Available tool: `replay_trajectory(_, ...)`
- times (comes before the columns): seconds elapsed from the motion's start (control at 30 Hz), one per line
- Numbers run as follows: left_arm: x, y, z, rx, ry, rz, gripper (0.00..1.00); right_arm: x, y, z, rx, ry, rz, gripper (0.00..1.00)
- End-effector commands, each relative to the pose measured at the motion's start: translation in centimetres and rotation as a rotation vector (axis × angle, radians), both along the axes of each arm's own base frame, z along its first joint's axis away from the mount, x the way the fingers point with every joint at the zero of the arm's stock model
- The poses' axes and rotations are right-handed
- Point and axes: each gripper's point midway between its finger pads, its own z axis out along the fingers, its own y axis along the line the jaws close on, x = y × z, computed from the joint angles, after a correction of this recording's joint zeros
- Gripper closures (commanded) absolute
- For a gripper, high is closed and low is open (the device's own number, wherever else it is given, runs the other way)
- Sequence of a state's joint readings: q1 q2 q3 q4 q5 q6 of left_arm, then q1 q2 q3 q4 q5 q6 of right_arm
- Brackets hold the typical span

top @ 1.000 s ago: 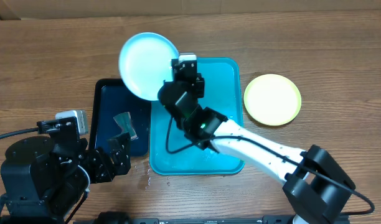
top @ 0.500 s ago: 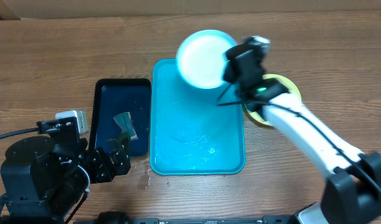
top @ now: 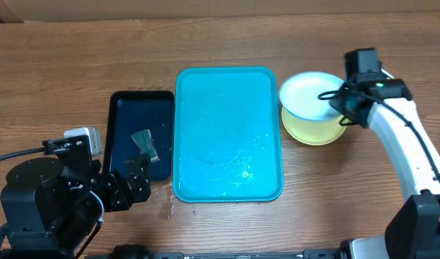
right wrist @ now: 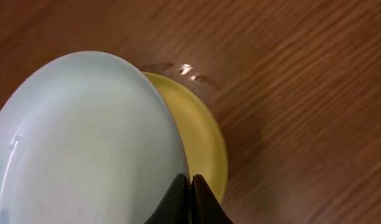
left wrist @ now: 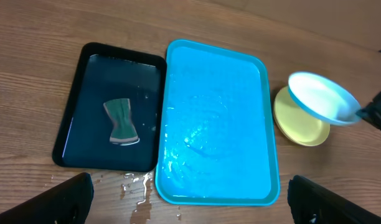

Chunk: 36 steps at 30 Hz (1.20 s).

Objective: Clean dirty plates on tray and stack at the side
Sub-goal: 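Swing the white plate right and lower it onto the yellow plates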

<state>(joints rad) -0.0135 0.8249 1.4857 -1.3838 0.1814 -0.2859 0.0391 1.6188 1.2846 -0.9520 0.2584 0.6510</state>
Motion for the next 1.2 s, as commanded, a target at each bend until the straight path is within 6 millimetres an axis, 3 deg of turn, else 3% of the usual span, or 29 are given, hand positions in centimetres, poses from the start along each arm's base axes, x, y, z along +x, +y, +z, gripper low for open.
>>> replay_trajectory(0.0,0.0,0.2,0.3,0.003,-0.012,0.013,0.00,-1.1,-1.0,-0.3,0.003,0.027,0.000,0.96)
replay_trajectory(0.23,0.0,0.2,0.3,0.003,-0.012,0.013,0.00,-2.5,-1.5,-3.1,0.004,0.068,-0.018,0.96)
replay_trajectory(0.43,0.0,0.2,0.3,0.003,-0.012,0.013,0.00,-2.1,-0.1,-5.4,0.076,0.031,0.012,0.96)
replay_trajectory(0.63,0.0,0.2,0.3,0.003,-0.012,0.013,0.00,-1.8,0.0,-6.0,0.080,0.005,0.014,0.94)
replay_trajectory(0.8,0.0,0.2,0.3,0.003,-0.012,0.013,0.00,-1.7,0.0,-5.9,0.080,0.004,0.015,0.78)
replay_trajectory(0.97,0.0,0.2,0.3,0.003,-0.012,0.013,0.00,-1.9,0.0,-6.0,0.080,0.012,0.014,0.46)
replay_trajectory(1.07,0.0,0.2,0.3,0.003,-0.012,0.013,0.00,-2.5,0.3,-6.2,0.097,0.036,0.019,0.17)
replay_trajectory(1.17,0.0,0.2,0.3,0.003,-0.012,0.013,0.00,-3.0,1.5,-6.5,0.165,0.061,0.040,0.00)
